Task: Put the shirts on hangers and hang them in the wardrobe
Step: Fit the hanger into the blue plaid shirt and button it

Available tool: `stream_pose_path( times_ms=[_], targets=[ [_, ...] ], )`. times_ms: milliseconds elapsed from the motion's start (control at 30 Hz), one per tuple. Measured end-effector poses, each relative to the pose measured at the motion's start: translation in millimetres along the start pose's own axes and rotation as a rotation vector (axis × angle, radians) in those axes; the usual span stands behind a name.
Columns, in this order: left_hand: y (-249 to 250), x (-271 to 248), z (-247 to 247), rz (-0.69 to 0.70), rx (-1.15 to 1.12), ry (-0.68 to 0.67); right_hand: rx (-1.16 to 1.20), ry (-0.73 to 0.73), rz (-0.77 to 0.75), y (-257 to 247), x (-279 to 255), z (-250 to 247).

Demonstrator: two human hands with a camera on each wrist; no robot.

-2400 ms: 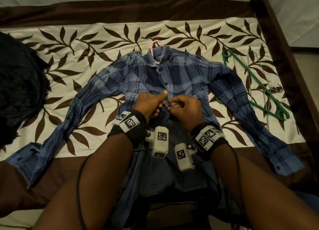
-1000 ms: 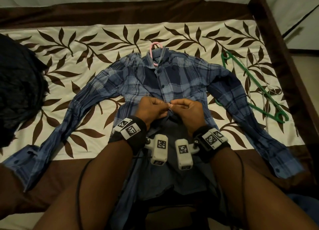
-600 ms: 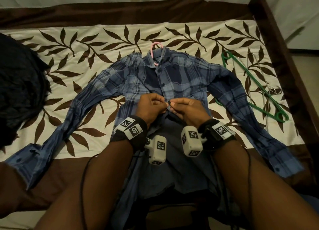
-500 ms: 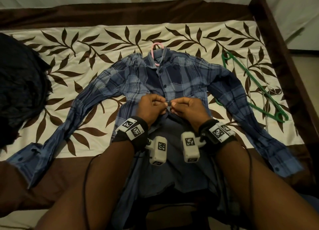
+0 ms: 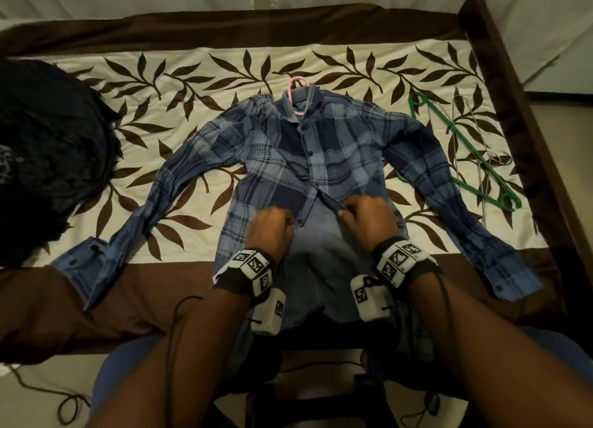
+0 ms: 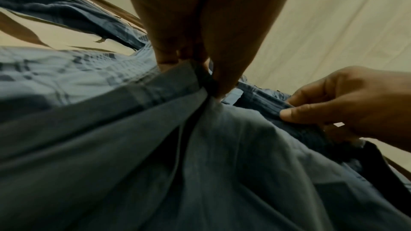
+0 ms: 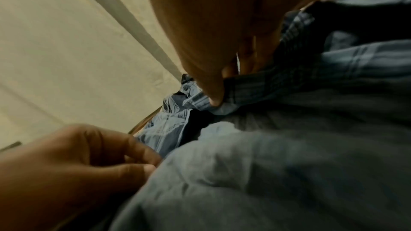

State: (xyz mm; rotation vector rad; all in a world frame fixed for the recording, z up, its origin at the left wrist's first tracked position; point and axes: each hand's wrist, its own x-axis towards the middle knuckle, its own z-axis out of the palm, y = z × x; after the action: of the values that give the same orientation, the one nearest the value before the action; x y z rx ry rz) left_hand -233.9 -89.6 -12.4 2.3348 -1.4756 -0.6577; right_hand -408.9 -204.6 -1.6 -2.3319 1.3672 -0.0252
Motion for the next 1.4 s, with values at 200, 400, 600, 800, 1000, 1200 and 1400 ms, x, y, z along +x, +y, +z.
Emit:
stream_pose_path(
  times_ms=[200,400,600,800,1000,1200,1400],
  targets=[
    [11,-17,12,-0.077,-0.044,-0.012,0.214,-0.025,0.151,-17,-8,-3],
    [12,-7,14,-0.101,-0.039,-0.013,-0.035,0.063,0.012,-29,-15,1],
    [24,14,21,-0.037,0.022,-0.103,-0.078,0.056,-0.036,-28,-18,9],
    [22,19,30,-0.052,0.083,-0.126,0.053,-0.039,0.009,-18,-15,14],
    [25,21,32,-0.061,0.080,-0.093,0.173,-0.056,0.049,-17,-14,14],
    [27,19,20,-0.077,-0.112,0.003,0.409,0.047,0.131,-15,-10,7],
    [36,15,4,-0.118,-0.371,0.064,0.799,0.078,0.210,-26,-7,-1]
  ],
)
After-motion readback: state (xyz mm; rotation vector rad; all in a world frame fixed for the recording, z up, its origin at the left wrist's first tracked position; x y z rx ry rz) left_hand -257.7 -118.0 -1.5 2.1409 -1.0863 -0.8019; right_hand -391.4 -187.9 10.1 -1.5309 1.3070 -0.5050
